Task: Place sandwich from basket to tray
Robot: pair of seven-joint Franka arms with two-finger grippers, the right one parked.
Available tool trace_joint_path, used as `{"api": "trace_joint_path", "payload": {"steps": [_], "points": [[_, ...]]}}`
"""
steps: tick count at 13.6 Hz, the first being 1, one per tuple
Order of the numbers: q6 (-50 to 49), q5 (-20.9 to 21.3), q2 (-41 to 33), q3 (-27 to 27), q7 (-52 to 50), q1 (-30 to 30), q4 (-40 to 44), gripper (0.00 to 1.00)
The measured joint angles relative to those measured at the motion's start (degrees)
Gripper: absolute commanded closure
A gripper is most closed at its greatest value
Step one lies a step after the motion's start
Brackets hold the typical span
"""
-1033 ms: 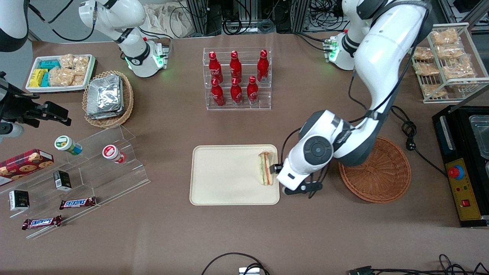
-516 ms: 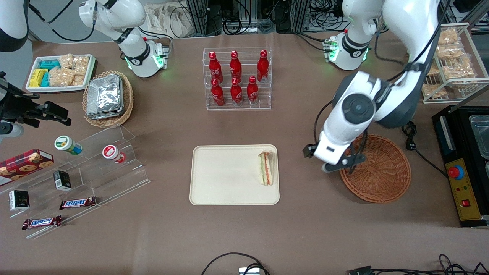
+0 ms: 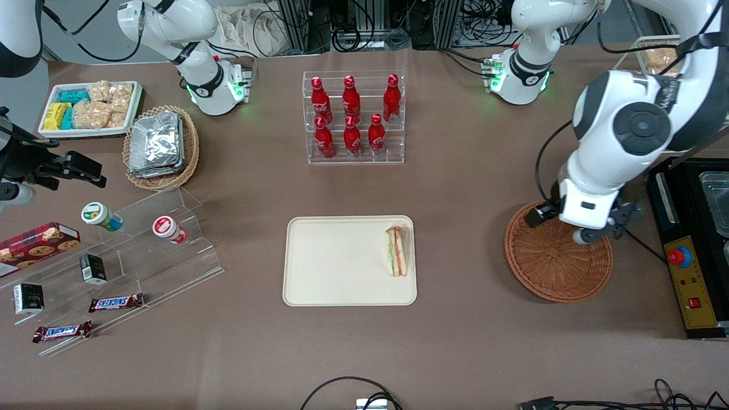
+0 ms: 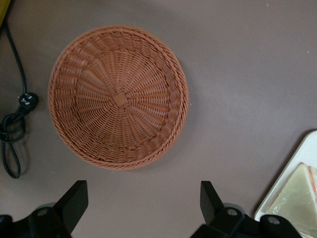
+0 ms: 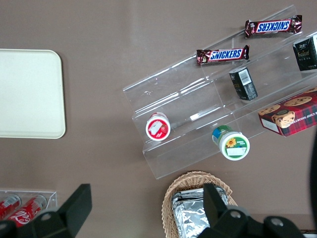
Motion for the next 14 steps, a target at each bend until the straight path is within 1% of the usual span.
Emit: {"api": "trace_joint_path", "payload": {"steps": [5, 7, 8, 9, 10, 11, 12, 14], "points": [[-0.6, 0.0, 0.0, 0.0, 1.3, 1.2, 0.7, 0.00], [-3.3, -0.6, 0.0, 0.2, 6.3, 3.2, 1.0, 0.00], [-4.8, -2.5, -0.2, 1.5, 10.0, 3.1, 1.2, 0.00], [-5.2, -4.7, -0.6, 5.0, 13.2, 1.3, 1.5, 0.00], [-5.4, -6.6, -1.2, 10.5, 16.6, -2.4, 1.6, 0.00], [-5.6, -8.2, -1.8, 14.9, 20.1, -5.3, 1.8, 0.00], [-6.2, -9.6, -2.5, 17.3, 23.9, -6.6, 2.0, 0.00], [-7.9, -10.8, -3.8, 18.1, 28.8, -7.0, 2.2, 0.00]]}}
